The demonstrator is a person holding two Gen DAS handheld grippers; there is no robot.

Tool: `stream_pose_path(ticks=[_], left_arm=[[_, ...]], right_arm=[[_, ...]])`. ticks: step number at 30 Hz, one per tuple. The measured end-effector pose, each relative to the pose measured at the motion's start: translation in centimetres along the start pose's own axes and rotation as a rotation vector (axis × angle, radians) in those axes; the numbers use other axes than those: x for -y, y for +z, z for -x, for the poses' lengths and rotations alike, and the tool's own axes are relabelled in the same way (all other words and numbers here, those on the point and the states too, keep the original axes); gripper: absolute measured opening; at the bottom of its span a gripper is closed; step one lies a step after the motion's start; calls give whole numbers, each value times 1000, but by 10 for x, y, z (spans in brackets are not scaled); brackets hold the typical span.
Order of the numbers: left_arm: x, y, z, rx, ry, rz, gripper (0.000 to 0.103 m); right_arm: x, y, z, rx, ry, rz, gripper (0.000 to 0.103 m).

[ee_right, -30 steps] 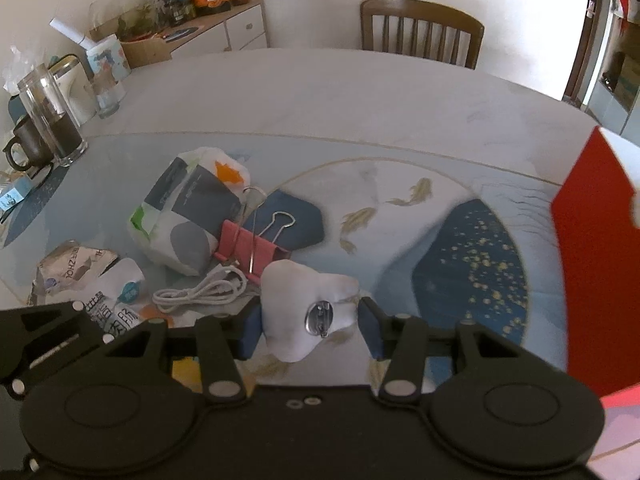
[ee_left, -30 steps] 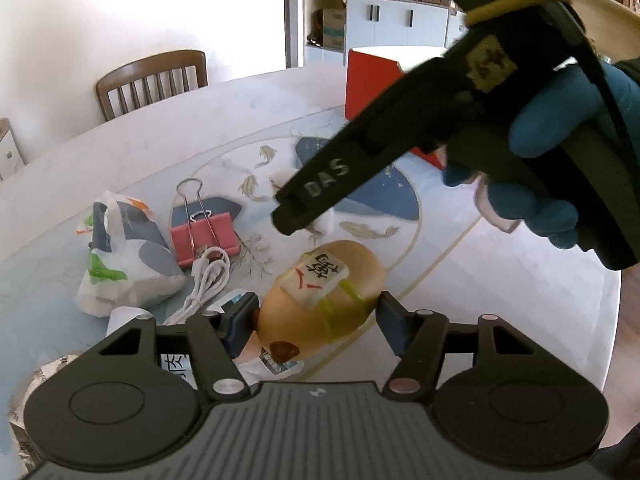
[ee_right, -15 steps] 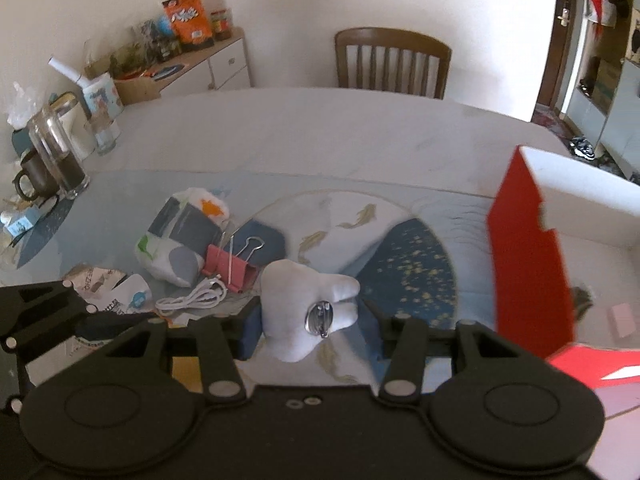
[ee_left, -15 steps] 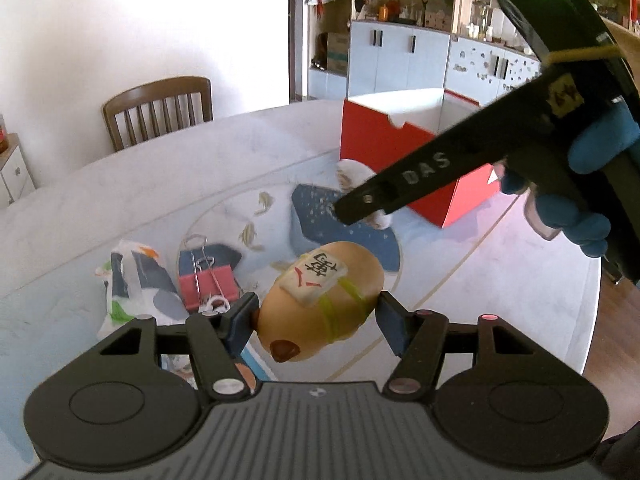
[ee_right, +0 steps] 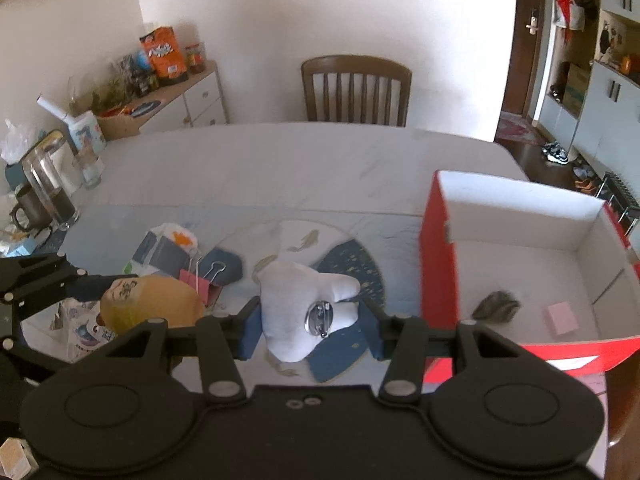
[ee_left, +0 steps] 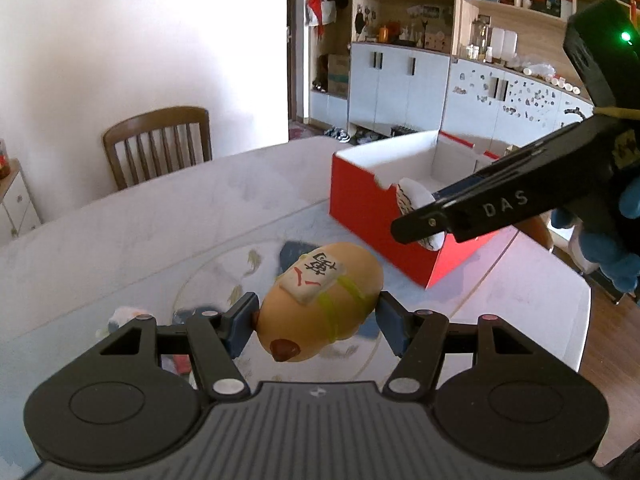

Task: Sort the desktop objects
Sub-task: 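Carry the yellow toy and white tooth plush with both tools over the red box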

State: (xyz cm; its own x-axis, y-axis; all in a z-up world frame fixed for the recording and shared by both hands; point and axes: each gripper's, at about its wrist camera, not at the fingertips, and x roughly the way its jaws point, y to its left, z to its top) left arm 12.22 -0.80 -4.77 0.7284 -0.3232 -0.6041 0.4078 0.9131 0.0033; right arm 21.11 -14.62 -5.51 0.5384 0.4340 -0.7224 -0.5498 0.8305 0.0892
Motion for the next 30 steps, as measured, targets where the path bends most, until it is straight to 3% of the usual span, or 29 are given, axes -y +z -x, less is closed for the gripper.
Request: stream_pose_path(ticks=[12, 30], left_arm=[[45, 50, -23, 41, -35, -29, 64], [116, 108, -102, 38, -89, -84, 64]], right_arm=[[58, 3, 34, 59, -48, -51, 50], [161, -5, 44, 58, -114, -94, 51]])
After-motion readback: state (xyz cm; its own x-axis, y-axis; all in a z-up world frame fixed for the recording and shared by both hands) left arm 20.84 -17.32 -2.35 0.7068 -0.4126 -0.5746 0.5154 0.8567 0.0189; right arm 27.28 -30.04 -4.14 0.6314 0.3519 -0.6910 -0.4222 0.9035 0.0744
